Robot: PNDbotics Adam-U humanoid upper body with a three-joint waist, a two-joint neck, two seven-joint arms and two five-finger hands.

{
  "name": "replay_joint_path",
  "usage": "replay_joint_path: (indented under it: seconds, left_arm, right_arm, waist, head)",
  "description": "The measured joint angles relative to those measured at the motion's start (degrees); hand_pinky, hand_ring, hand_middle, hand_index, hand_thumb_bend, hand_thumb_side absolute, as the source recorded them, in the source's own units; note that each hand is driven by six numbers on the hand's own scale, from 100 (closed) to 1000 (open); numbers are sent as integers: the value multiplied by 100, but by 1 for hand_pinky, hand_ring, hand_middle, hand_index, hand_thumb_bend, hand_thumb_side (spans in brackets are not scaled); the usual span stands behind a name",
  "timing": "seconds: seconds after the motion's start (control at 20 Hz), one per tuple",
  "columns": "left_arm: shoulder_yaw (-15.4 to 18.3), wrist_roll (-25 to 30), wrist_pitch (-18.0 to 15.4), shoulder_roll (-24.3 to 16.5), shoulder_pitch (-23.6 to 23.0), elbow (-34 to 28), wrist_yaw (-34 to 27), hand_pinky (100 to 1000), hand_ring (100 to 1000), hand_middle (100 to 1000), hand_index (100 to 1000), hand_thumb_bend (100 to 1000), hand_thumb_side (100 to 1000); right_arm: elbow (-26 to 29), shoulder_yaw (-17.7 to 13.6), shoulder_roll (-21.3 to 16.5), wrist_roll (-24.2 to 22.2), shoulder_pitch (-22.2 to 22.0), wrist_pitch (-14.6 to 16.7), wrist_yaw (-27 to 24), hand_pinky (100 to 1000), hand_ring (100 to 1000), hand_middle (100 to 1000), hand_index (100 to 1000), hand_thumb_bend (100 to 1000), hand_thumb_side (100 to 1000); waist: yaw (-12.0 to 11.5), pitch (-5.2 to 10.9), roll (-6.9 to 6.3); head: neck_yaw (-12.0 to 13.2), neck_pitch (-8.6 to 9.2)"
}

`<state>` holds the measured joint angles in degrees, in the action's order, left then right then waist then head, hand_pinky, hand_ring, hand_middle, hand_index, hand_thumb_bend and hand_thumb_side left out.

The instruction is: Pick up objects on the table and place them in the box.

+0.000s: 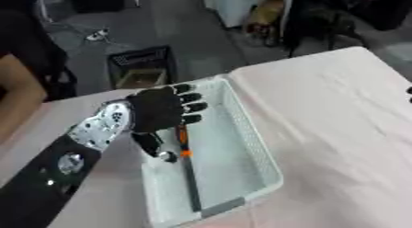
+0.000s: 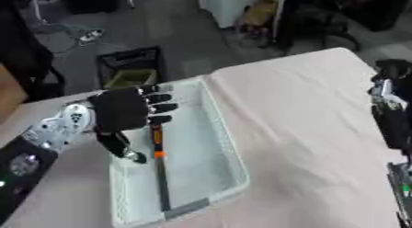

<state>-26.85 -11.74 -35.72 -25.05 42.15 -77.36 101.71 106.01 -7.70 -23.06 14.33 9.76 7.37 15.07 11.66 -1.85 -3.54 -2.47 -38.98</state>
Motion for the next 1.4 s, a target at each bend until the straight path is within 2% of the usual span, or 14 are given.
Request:
replay_joint_path:
  seconds: [0.2,0.3,0.4,0.55,0.65,0.7,0.85,0.95,1.05,1.15,1.25,1.4]
  left_arm:
    - [1,-95,136,-13,-52,-119,33,821,900,881,874,1000,911]
    - [46,-117,198,-78,-152,-284,-105,819,893,877,866,947,873]
    - [221,-118,338,-179,-384,-590,-532,816,877,864,862,866,823]
    - [758,-32,860,-378,-1032,-1267,-2061,816,864,862,871,553,826]
    - [1182,102,1337,-490,-1494,-1735,-3482,807,849,859,879,383,853]
    - [1406,171,1590,-514,-1747,-1955,-4258,809,845,854,878,328,865]
    - [2117,298,2281,-473,-2473,-2518,-6405,814,842,857,889,286,918]
    - [2579,290,2643,-270,-2901,-2720,-7438,815,841,856,891,277,931]
    - [2919,266,2872,-4,-3235,-2787,-8106,825,843,859,901,244,986]
    - [3148,267,3026,301,-3576,-2746,-8483,828,845,863,904,224,1000]
    - [3268,313,3100,561,-3792,-2625,-8634,831,849,868,906,213,1000]
    - [3333,392,3141,862,-3865,-2428,-8660,833,850,870,907,200,1000]
  right_arm:
    - [0,-1,0,1,0,-1,0,320,415,468,696,100,650]
    - [0,-3,0,2,0,-1,0,320,415,468,696,100,650]
    - [-1,-6,1,6,0,-3,0,320,415,468,696,100,650]
    - [-1,-41,1,29,0,-8,1,320,415,468,696,100,650]
    - [-1,-57,2,54,0,-8,3,321,415,468,696,100,650]
    - [-1,-73,2,60,0,-8,4,321,415,468,696,100,650]
    - [-1,-83,4,82,0,-26,5,321,415,468,696,100,652]
    - [-2,-110,7,90,-2,-29,5,321,415,468,696,100,652]
    - [-3,-113,18,106,-2,-27,5,321,415,468,696,100,647]
    - [-9,-113,47,115,-2,-21,6,321,415,468,697,100,653]
    - [-33,-111,53,115,-2,-20,6,321,415,468,697,100,654]
    - [-38,-109,58,114,-2,-19,5,322,415,468,697,100,657]
  waist:
    - [-7,0,0]
    - [-30,-11,1]
    - [-68,-22,8]
    - [-141,-62,23]
    - [-198,-72,43]
    - [-228,-81,52]
    - [-303,-92,68]
    - [-356,-100,87]
    - [-385,-111,116]
    - [-415,-119,136]
    - [-429,-119,171]
    - [-429,-119,208]
  head:
    - [0,0]
    - [0,3]
    - [-2,4]
    - [-37,7]
    - [-43,9]
    - [-44,11]
    - [-43,12]
    - [-39,7]
    - [-36,-3]
    - [-34,-72]
    - [-32,-172]
    - [5,-343]
